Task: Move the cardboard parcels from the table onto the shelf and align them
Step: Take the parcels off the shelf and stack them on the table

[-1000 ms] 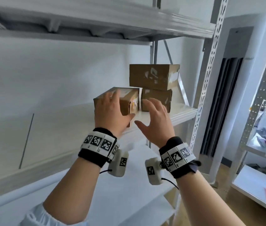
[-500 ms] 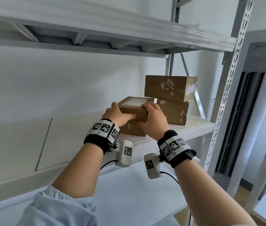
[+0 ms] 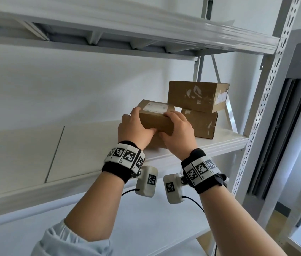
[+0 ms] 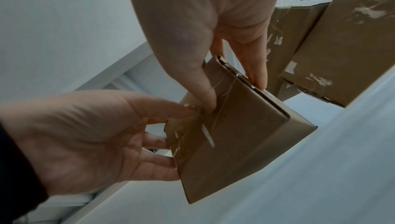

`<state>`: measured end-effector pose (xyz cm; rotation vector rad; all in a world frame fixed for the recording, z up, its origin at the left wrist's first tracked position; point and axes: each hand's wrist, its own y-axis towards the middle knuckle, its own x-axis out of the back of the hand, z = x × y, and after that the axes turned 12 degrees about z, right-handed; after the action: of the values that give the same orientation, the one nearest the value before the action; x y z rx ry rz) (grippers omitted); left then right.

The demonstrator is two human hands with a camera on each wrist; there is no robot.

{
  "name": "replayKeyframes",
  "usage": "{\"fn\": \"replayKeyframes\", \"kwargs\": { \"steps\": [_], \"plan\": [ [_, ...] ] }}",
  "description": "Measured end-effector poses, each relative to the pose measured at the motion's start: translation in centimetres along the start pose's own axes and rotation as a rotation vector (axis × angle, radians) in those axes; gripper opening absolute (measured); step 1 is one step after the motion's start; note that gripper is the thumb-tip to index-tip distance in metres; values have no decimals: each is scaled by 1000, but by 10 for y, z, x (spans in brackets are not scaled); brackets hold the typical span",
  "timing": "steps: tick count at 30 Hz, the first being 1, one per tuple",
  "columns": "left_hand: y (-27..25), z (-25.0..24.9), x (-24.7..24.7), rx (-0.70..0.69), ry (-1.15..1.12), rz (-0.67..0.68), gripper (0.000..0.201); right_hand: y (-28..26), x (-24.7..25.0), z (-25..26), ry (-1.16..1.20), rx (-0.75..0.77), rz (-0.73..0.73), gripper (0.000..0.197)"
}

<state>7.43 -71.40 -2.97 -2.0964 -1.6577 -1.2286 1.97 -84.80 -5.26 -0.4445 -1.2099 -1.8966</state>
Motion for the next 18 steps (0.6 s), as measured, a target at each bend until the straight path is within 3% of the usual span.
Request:
{"fn": "replayKeyframes", "kwargs": {
  "steps": [10,18],
  "plan": [
    [-66,26,36,12,-6,-186,72,-41,-8,54,16,143,-15,56],
    [-131,74,88,-4,-4,-207,71,-94,-39,129,2,137,5,55]
  ]
}}
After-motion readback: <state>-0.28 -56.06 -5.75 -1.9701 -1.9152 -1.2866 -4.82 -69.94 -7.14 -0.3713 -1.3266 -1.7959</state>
